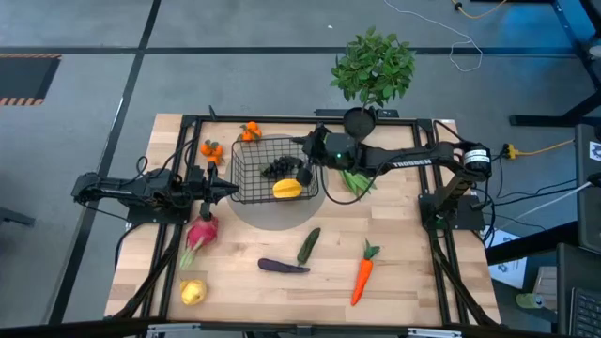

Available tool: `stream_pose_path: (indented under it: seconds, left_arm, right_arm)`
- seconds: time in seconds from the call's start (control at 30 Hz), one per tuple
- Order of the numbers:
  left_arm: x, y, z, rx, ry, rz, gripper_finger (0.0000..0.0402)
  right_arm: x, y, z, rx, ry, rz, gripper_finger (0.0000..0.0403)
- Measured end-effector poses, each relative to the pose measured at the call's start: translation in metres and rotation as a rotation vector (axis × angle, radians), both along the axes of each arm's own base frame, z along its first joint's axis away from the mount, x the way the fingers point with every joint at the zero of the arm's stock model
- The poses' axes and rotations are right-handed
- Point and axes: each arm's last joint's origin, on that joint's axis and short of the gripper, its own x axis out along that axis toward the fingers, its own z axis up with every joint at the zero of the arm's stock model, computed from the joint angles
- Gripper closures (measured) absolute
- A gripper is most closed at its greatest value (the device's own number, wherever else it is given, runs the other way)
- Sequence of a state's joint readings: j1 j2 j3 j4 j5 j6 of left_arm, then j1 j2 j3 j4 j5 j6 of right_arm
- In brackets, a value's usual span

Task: Build produce basket
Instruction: Put the green chili pepper into the black wire basket

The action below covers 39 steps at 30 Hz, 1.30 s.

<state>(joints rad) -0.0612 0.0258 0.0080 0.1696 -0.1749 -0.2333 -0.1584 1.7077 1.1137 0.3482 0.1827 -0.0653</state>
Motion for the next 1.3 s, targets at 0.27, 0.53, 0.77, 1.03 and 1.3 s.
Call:
stream_pose_path:
  seconds: [0.27, 0.53, 0.77, 1.03, 1.3]
  left_arm:
    - [0.000, 0.000, 0.000, 0.000, 0.001, 0.000, 0.0372]
    - [0.000, 0.000, 0.000, 0.001, 0.003, 0.000, 0.0372]
    - [0.000, 0.000, 0.000, 0.001, 0.002, 0.000, 0.0372]
    - [0.000, 0.000, 0.000, 0.000, 0.001, 0.000, 0.0372]
    - [0.000, 0.000, 0.000, 0.000, 0.003, 0.000, 0.0372]
  right_arm:
    - [0.002, 0.038, -0.002, 0.312, 0.004, 0.473, 0.0144]
    - [-0.008, 0.087, -0.023, 0.205, 0.260, 0.782, 0.0144]
    - [-0.022, 0.103, -0.043, 0.110, 0.525, 0.614, 0.0144]
    - [-0.025, 0.123, -0.062, 0.026, 0.642, 0.723, 0.0144]
    - [-0.021, 0.140, -0.091, 0.018, 0.714, 0.790, 0.0144]
